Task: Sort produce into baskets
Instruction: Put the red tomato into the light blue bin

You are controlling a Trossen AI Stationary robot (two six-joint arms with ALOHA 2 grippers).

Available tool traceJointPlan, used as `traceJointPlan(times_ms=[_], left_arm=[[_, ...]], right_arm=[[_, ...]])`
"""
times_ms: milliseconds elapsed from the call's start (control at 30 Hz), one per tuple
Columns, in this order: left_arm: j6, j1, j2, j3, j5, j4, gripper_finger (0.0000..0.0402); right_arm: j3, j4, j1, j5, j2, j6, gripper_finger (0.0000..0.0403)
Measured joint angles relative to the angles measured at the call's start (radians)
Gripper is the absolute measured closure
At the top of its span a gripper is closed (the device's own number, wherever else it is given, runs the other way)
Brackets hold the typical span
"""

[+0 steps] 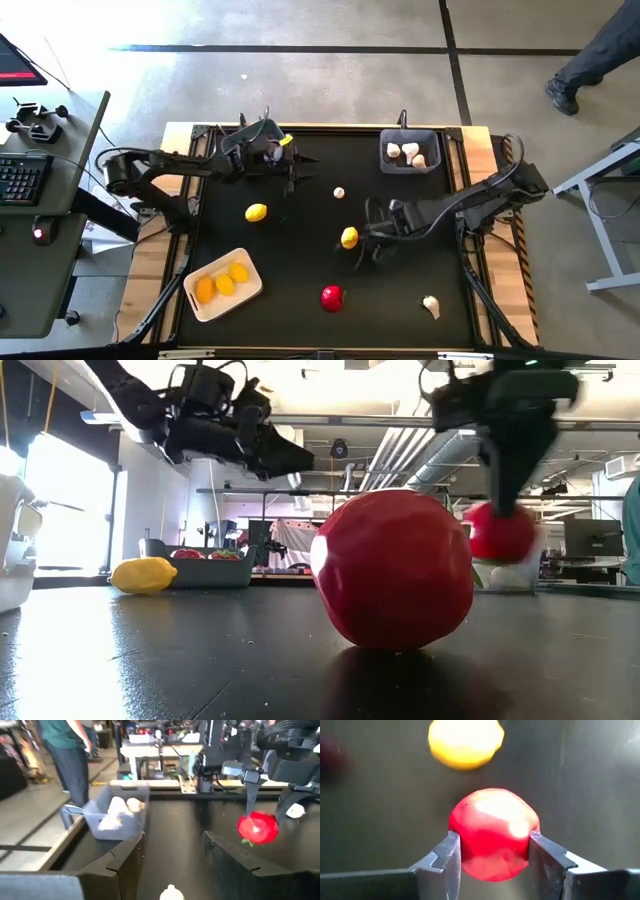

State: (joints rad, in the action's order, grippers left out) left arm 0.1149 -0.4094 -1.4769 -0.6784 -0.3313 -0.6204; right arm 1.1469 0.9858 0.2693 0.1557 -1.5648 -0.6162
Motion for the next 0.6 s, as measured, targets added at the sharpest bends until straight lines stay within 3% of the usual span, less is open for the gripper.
traceJointPlan(times_ms=[333,600], left_arm=[[-0.009,-0.117,0.236,0.203,0.014,-0.081,0.0283],[-0.009,-0.195,0.422,0.307,0.032,-0.063,0.0339]], right_arm=[[0.0,-0.394,-0.241,0.028,-0.006,0.34,0.024],[0.0,-0.71,-0.41,-0.039,-0.027,0.459,0.024]])
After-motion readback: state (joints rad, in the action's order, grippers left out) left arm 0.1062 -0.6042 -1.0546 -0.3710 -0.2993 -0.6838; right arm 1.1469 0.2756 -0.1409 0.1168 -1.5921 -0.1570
